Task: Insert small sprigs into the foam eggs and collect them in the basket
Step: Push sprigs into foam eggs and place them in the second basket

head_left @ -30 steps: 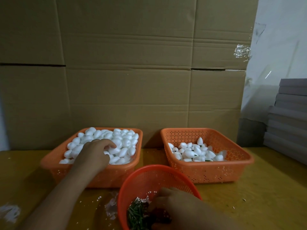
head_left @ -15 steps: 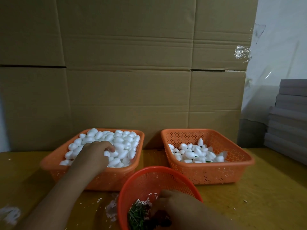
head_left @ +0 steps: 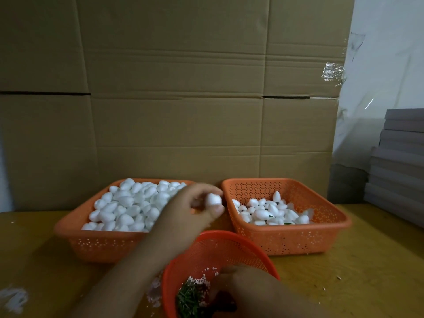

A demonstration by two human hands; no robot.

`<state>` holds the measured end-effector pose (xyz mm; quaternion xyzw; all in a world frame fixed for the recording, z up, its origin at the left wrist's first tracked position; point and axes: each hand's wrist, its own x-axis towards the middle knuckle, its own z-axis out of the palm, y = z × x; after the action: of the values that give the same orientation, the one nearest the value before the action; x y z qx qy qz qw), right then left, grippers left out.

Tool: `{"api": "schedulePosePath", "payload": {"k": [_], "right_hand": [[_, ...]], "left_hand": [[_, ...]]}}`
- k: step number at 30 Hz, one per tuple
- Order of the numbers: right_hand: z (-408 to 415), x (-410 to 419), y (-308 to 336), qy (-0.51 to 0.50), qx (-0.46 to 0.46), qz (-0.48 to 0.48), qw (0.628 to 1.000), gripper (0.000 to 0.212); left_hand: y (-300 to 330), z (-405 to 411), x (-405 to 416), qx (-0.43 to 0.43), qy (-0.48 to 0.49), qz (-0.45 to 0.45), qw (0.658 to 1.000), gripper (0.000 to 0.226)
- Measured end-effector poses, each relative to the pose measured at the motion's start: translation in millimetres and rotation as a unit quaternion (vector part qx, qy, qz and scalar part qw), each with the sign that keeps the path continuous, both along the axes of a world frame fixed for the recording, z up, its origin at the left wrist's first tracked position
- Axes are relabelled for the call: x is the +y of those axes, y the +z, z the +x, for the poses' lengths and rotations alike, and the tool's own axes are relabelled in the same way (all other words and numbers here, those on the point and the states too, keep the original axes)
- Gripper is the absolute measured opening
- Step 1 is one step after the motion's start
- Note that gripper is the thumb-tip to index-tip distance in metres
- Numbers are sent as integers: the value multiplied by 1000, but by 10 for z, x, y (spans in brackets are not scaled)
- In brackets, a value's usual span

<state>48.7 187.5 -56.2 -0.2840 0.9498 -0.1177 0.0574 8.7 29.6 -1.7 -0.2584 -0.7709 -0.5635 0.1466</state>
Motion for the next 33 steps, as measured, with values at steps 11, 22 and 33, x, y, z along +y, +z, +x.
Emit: {"api": "schedulePosePath", "payload": {"k": [11,22,33], "right_hand": [[74,-3,8,-8,-32,-40,999,28],[89,7,27,-20,-39,-71,997,25],[102,18,-18,-46,-41,-92,994,25]], "left_hand": [[-575,-111,185,-97,-41,-50,993,43],[-589,-87,212,27,55,-135,989,39],[-554,-60,209,119,89,-125,981,47]]}}
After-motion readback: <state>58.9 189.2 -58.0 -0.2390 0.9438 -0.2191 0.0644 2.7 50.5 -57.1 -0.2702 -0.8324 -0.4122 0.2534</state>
